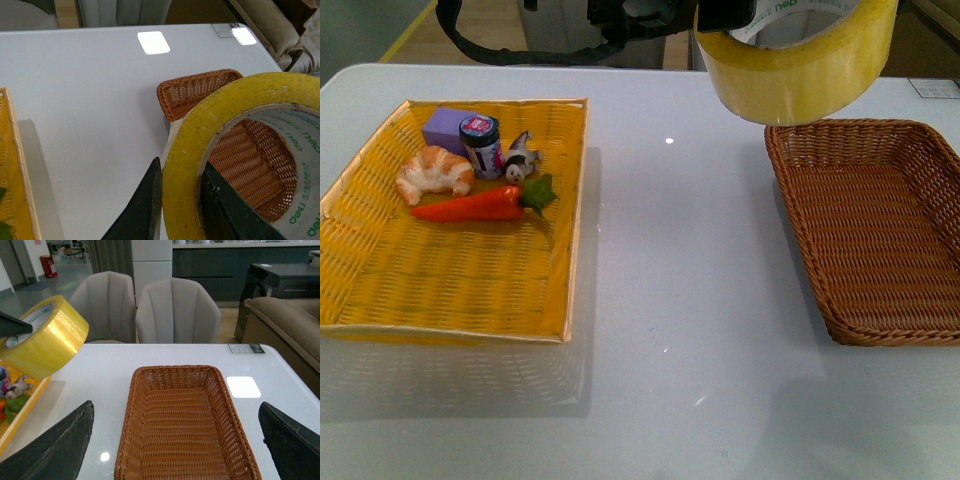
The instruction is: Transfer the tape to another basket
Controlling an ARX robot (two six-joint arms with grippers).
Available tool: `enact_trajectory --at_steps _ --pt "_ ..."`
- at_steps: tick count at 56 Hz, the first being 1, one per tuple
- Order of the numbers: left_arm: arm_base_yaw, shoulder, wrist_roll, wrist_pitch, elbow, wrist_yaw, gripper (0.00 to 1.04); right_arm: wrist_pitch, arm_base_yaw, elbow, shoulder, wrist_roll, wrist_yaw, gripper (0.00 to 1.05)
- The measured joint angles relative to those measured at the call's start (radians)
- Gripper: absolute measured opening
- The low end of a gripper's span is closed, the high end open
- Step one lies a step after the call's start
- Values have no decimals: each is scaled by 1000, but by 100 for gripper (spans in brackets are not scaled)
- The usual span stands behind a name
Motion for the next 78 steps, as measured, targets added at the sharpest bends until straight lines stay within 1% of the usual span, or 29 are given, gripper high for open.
enact_trajectory --at_steps 1,3,4,6,8,10,11,13,17,19,24,28,31,33,42,58,76,78 --pt "-1 -1 -1 0 -1 1 15 -14 3 5 10 12 10 96" --pt "-2 -6 -5 4 -3 8 15 -163 29 61 79 94 71 96" --pt "-2 -6 -7 4 -4 9 15 -203 35 79 107 107 85 96" --pt "-2 -13 -10 5 -9 11 15 -341 58 150 231 212 109 96" --pt "-5 -19 -13 5 -13 12 15 -400 72 189 319 292 100 96" --pt "-8 -24 -15 5 -14 16 15 -402 89 210 393 373 86 96" --pt "-9 -24 -15 5 -14 18 15 -395 94 215 414 383 84 96" --pt "-12 -28 -17 5 -15 19 15 -358 108 227 473 449 61 96" --pt "-18 -32 -23 5 -17 19 15 -235 129 245 574 521 9 96" --pt "-21 -34 -25 5 -18 19 15 -138 143 251 637 563 -37 96" --pt "-24 -38 -26 5 -19 19 15 45 156 259 749 630 -119 96" --pt "-27 -44 -29 5 -24 20 15 267 168 272 889 708 -190 96" --pt "-28 -48 -31 5 -29 22 15 401 179 290 976 756 -216 96" --pt "-28 -48 -32 5 -29 23 15 447 185 301 1007 771 -219 96" --pt "-28 -50 -39 5 -29 31 15 573 201 359 1111 833 -244 96" --pt "-28 -53 -53 5 -33 46 15 677 221 403 1299 887 -254 96" --pt "-25 -71 -58 5 -35 65 15 727 243 452 1377 925 -257 96" --pt "-25 -71 -58 5 -37 65 15 727 245 455 1381 932 -254 94"
